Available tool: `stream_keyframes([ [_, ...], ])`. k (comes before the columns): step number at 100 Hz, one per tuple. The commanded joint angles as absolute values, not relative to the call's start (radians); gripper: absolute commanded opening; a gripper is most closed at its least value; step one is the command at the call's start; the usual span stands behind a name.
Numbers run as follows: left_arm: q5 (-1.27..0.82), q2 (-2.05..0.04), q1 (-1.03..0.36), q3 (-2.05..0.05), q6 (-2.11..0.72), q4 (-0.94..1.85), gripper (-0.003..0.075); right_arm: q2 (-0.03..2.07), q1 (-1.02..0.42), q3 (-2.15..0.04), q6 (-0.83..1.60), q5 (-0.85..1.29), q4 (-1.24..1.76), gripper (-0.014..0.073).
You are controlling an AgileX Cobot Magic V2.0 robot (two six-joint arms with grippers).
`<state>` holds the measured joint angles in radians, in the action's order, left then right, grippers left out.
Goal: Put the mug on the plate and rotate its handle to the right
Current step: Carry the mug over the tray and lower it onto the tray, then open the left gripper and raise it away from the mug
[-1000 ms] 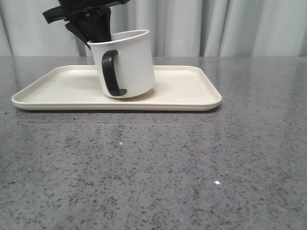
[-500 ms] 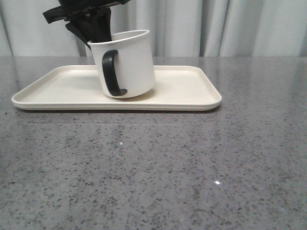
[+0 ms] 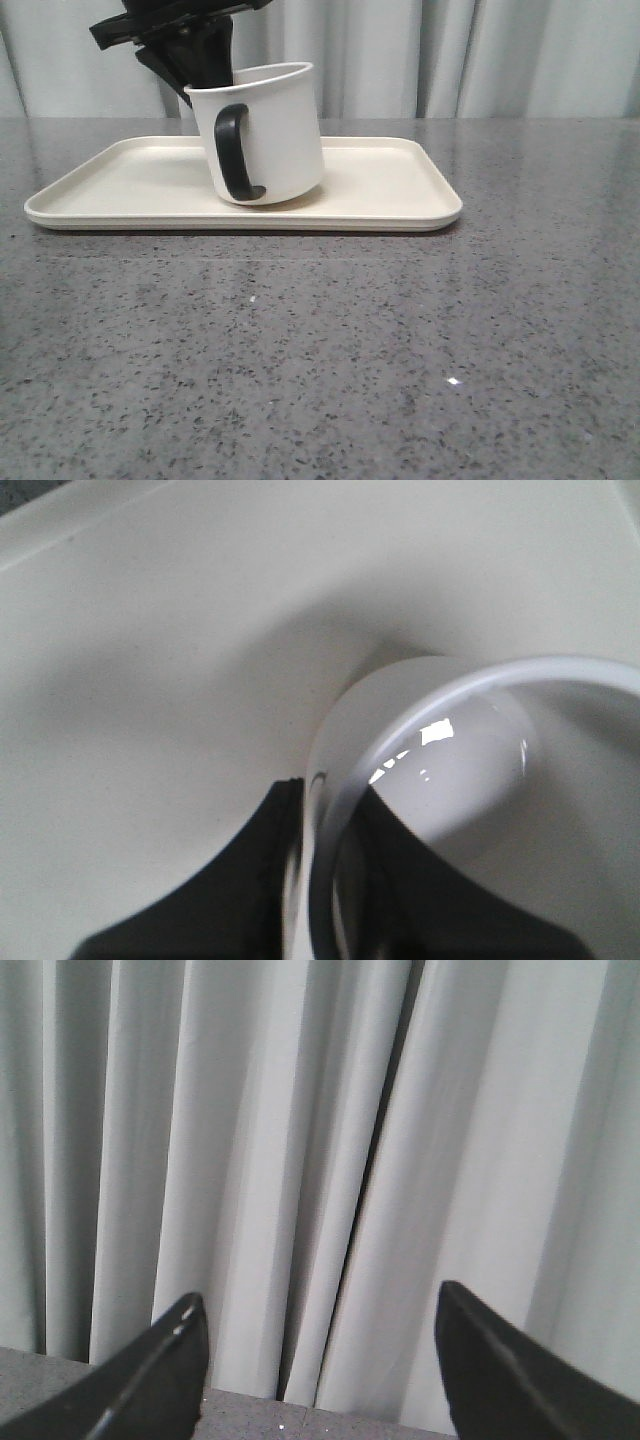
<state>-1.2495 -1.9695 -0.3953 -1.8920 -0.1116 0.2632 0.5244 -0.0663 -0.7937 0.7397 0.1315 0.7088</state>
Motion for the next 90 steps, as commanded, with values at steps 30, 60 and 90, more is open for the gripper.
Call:
stream_keyframes([
  [30, -1.264, -1.925, -0.404, -1.923, -0.099, 0.291, 0.0212, 0.534, -0.066, -0.828, 0.753, 0.064, 0.708, 0.049],
  [60, -1.264, -1.925, -0.404, -1.923, -0.096, 0.317, 0.0212, 0.534, -0.066, -0.828, 0.753, 0.064, 0.708, 0.049],
  [90, -1.264, -1.925, -0.404, -1.927, -0.096, 0.322, 0.0213, 0.534, -0.066, -0.828, 0.753, 0.064, 0.708, 0.049],
])
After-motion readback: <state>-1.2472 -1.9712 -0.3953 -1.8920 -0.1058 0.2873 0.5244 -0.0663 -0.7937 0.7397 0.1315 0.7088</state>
